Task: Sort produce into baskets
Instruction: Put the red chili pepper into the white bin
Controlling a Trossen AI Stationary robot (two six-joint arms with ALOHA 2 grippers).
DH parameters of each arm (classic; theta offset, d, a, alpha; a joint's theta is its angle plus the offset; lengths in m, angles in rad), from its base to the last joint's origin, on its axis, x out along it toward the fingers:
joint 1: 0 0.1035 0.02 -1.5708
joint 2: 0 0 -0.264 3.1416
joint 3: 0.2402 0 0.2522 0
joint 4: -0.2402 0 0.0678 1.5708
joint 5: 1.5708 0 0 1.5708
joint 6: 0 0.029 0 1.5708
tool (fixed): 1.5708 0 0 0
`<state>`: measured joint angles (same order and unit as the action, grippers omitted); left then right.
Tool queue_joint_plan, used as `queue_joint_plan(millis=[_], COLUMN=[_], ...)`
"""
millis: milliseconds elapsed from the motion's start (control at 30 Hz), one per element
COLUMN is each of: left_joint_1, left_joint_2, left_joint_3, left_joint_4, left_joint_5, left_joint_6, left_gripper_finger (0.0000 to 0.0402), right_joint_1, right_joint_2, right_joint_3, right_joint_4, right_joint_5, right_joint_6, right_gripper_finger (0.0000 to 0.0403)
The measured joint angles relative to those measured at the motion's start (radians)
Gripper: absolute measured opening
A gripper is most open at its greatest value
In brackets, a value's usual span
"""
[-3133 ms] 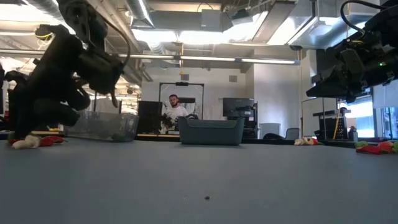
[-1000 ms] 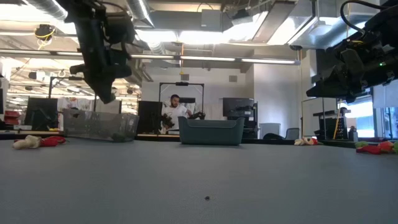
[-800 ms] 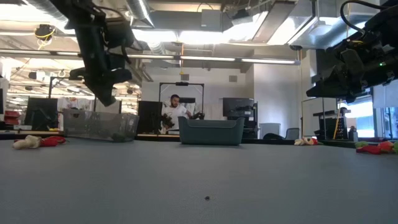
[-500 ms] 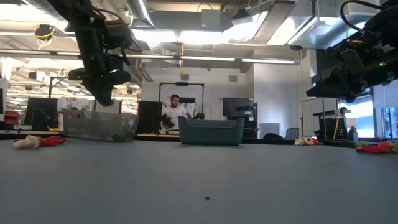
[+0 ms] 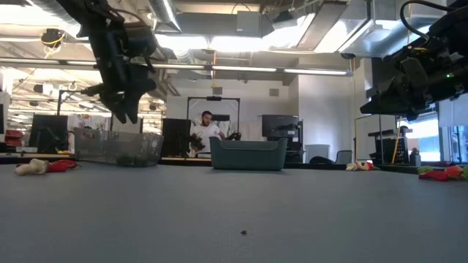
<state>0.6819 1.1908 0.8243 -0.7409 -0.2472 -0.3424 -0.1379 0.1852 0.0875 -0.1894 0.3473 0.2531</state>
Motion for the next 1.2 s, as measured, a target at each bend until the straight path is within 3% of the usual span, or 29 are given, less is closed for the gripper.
queue_joint_plan(millis=[167,267,433,733,833,1200], left_joint_1=[-0.095,-0.173,-0.303,-0.399,-0.410,-0.406], left_joint_2=[-0.030,-0.044,-0.045,-0.009,0.023,0.078], left_joint_3=[0.061,0.063,0.027,-0.146,-0.177,-0.260], left_joint_4=[-0.137,-0.244,-0.373,-0.251,-0.220,-0.128], left_joint_5=[0.052,0.108,0.116,0.107,0.061,0.045], left_joint_6=[-0.075,-0.152,-0.309,-0.518,-0.521,-0.511], left_gripper_finger=[0.0174,0.0170,0.0168,0.0168,0.0168,0.0166], right_joint_1=[0.000,0.000,0.000,0.000,0.000,0.000], right_joint_2=[0.000,0.000,0.000,0.000,0.000,0.000], right_joint_3=[0.000,0.000,0.000,0.000,0.000,0.000], right_joint_4=[-0.001,-0.001,-0.001,0.000,0.003,0.002], right_joint_5=[0.000,0.000,0.000,0.000,0.001,0.008], right_joint_6=[0.000,0.000,0.000,0.000,0.000,0.000], right_gripper_finger=[0.0026,0.0026,0.0026,0.0026,0.0026,0.0026])
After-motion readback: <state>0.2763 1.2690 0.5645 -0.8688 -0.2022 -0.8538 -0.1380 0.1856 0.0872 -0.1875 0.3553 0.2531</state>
